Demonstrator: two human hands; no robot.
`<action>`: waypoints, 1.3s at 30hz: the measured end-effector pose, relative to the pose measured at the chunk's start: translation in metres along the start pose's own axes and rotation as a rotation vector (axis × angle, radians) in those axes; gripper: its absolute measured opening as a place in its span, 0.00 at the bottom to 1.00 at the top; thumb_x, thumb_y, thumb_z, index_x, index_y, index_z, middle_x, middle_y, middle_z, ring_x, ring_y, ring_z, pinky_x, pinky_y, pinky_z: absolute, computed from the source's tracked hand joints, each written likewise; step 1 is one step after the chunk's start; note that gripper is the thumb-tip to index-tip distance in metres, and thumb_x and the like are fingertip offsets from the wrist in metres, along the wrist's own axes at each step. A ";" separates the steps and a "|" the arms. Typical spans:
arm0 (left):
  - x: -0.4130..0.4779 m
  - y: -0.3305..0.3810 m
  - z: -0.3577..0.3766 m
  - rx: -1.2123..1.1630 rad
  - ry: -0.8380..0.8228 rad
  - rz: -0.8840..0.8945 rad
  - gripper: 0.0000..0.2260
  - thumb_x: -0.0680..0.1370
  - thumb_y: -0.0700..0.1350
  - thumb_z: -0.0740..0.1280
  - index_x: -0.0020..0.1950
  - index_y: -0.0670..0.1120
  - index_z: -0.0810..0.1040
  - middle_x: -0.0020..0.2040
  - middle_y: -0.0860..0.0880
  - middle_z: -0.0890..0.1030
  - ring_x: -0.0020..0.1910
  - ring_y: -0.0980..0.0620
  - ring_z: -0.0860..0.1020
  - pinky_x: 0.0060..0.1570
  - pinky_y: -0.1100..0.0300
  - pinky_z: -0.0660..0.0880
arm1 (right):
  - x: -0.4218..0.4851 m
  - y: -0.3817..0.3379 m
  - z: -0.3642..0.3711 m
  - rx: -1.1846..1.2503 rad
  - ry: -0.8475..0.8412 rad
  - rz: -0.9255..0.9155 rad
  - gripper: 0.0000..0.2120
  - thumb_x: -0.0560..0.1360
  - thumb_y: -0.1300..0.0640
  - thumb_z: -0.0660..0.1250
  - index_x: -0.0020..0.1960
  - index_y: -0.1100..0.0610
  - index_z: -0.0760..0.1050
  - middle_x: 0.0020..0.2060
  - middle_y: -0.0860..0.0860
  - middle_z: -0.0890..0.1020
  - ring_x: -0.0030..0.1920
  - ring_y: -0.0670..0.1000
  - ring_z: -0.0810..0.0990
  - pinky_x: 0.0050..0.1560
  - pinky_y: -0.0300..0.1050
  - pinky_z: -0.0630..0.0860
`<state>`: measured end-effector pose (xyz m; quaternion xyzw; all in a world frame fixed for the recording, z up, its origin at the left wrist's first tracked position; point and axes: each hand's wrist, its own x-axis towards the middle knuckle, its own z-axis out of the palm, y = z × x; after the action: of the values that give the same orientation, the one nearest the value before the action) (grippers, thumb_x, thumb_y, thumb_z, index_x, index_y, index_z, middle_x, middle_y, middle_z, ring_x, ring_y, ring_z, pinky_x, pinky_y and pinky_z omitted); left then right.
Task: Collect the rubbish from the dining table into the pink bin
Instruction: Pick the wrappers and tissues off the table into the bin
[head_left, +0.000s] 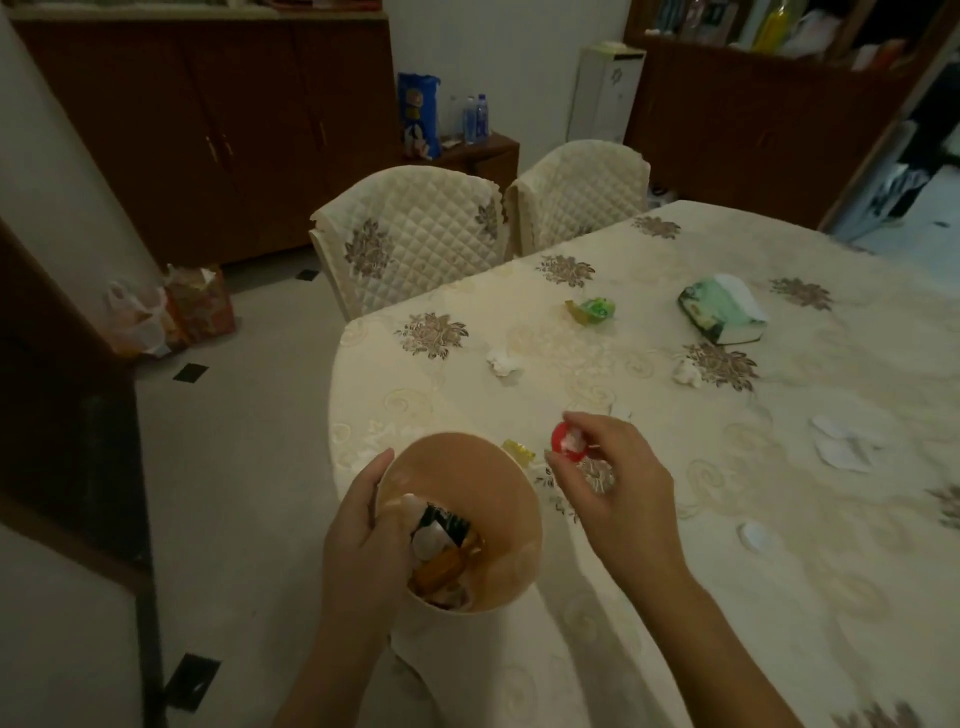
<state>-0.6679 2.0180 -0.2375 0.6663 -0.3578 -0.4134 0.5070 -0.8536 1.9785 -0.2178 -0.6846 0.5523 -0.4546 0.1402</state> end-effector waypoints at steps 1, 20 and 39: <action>0.001 0.000 0.000 -0.012 -0.002 0.000 0.20 0.73 0.43 0.67 0.64 0.56 0.73 0.62 0.52 0.78 0.60 0.49 0.76 0.60 0.45 0.73 | 0.003 -0.018 -0.003 0.009 -0.048 -0.054 0.15 0.68 0.57 0.70 0.54 0.54 0.75 0.46 0.46 0.77 0.47 0.42 0.74 0.51 0.27 0.68; 0.028 0.001 -0.028 -0.061 0.203 0.009 0.21 0.72 0.44 0.70 0.62 0.59 0.73 0.57 0.56 0.78 0.57 0.50 0.76 0.56 0.46 0.75 | 0.039 0.069 0.080 -0.233 -0.479 0.270 0.28 0.71 0.54 0.69 0.66 0.61 0.63 0.66 0.59 0.69 0.65 0.56 0.67 0.65 0.47 0.63; 0.044 0.009 -0.022 -0.086 0.190 0.005 0.17 0.73 0.45 0.70 0.57 0.62 0.73 0.57 0.59 0.78 0.57 0.55 0.76 0.55 0.51 0.75 | 0.022 0.083 0.110 -0.088 -0.245 0.266 0.09 0.73 0.62 0.65 0.34 0.56 0.74 0.25 0.49 0.74 0.27 0.48 0.70 0.25 0.32 0.60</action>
<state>-0.6307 1.9848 -0.2337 0.6791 -0.2917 -0.3623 0.5678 -0.8208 1.8955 -0.3254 -0.6611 0.6363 -0.3206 0.2351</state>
